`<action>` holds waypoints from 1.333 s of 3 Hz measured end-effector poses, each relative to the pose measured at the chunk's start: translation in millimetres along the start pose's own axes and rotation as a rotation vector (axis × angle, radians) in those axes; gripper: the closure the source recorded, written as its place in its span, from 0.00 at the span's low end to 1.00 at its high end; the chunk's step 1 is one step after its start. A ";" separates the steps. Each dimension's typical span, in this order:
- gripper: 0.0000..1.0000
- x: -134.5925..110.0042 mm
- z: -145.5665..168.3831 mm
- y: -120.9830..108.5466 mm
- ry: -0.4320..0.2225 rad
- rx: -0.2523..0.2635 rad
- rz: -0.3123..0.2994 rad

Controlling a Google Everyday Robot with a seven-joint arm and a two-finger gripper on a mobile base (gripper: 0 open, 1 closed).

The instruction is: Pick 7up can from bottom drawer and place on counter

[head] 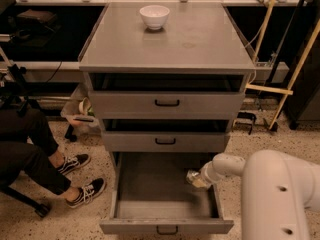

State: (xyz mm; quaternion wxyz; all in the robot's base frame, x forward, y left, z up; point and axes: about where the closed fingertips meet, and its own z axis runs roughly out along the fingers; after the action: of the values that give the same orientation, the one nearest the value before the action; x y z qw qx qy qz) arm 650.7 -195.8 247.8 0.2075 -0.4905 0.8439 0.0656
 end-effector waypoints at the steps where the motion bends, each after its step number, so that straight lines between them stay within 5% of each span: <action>1: 1.00 11.1 -86.0 0.3 -0.004 0.050 0.014; 3: 1.00 1.7 -228.4 32.5 0.045 0.131 -0.124; 4: 1.00 -34.5 -303.8 28.7 0.011 0.179 -0.193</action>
Offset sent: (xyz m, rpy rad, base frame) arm -0.1116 -0.0823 0.3074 -0.1993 -0.1853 0.0765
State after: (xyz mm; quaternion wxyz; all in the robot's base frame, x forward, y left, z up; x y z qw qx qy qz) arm 554.2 -249.1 534.5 0.2510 -0.5491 0.7965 -0.0330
